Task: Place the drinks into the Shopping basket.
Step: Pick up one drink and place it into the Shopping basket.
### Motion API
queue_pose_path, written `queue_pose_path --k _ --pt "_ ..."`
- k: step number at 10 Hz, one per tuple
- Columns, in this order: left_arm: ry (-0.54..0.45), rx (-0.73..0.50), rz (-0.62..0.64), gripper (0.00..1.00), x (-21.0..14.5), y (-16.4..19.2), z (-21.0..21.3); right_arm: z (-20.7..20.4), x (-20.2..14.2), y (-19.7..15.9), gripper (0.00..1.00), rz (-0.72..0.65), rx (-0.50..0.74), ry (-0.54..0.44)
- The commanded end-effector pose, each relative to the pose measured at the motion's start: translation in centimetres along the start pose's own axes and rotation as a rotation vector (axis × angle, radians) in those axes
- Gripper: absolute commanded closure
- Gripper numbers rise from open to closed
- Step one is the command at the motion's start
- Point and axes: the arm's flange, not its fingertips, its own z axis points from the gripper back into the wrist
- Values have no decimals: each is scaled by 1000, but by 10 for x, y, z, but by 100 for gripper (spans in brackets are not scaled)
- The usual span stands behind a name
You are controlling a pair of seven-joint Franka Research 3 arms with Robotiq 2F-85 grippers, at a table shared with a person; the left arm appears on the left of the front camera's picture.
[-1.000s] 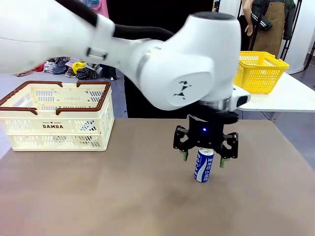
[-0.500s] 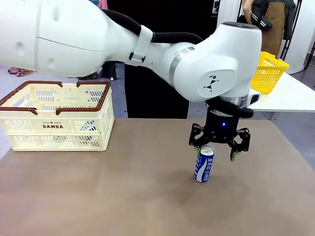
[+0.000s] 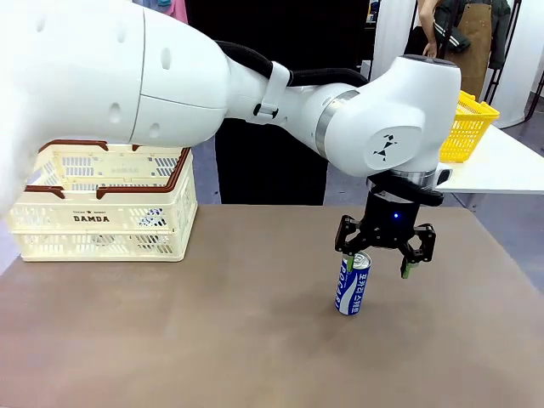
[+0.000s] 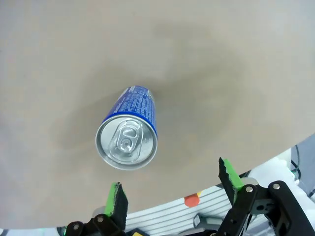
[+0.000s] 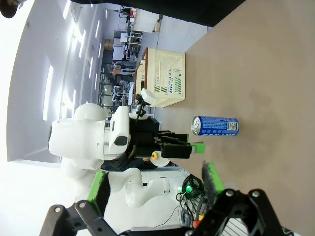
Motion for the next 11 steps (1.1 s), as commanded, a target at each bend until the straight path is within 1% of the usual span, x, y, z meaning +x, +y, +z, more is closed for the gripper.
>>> queue_pose_path --k 1,2,4,5,8,11 --pt "20 28 50 0 0 0 3 0 2 2 0 15 22 -9" --pt "9 34 71 0 2 6 4 0 2 2 0 15 22 -9" --pt "-44 39 57 0 12 22 7 0 2 2 0 15 22 -9" --pt "-33 27 45 0 16 26 6 0 2 2 0 15 22 -9" --pt "-28 42 77 0 23 26 -5 0 2 2 0 15 22 -9" --pt "-43 64 96 0 24 26 -20 0 2 2 0 15 22 -9"
